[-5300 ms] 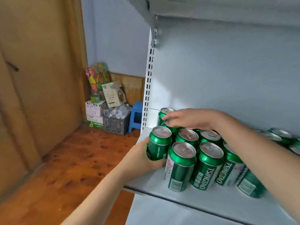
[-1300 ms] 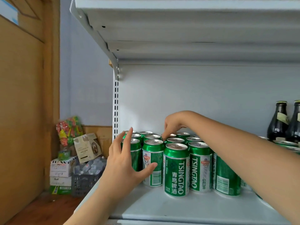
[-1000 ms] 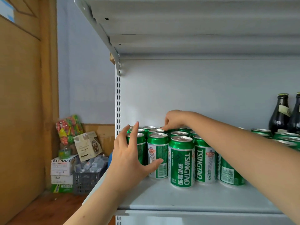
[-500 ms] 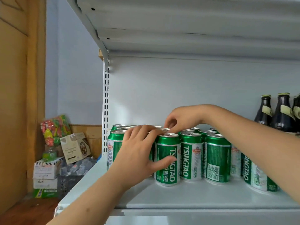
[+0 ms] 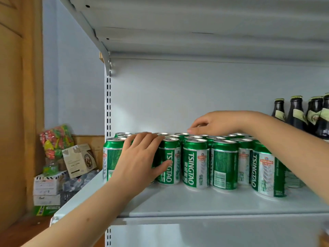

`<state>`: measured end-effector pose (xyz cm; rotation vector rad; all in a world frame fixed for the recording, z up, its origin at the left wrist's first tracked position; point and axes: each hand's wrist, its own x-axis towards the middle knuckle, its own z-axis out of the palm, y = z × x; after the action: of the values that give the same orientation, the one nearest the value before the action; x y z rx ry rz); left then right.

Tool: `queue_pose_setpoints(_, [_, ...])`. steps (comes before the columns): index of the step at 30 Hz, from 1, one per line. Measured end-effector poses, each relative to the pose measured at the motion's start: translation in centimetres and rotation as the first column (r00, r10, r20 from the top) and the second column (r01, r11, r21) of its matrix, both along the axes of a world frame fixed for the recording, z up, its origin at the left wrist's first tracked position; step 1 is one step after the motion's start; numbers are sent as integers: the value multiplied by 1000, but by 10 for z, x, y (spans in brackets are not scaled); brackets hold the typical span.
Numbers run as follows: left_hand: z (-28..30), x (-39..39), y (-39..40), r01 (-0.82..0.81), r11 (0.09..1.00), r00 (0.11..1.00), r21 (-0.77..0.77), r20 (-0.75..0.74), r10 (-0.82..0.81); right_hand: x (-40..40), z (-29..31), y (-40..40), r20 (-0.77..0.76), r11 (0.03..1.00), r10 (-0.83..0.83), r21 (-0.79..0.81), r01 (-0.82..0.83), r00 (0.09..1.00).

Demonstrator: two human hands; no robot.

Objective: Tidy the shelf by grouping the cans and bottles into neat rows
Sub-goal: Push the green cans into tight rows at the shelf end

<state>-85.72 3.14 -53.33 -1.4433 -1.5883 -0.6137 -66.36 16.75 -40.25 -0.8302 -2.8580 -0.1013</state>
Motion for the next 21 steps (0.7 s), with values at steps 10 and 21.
queue_pose_setpoints(10, [115,20,48,275,956,846,-106,498,-189,6,-15,-1,-75,996,-69,-59,65,995])
queue_pose_setpoints(21, [142,-16,164,228,549,959,-804,284,18,6,-41,-2,-89,1000,-28,-12,27,996])
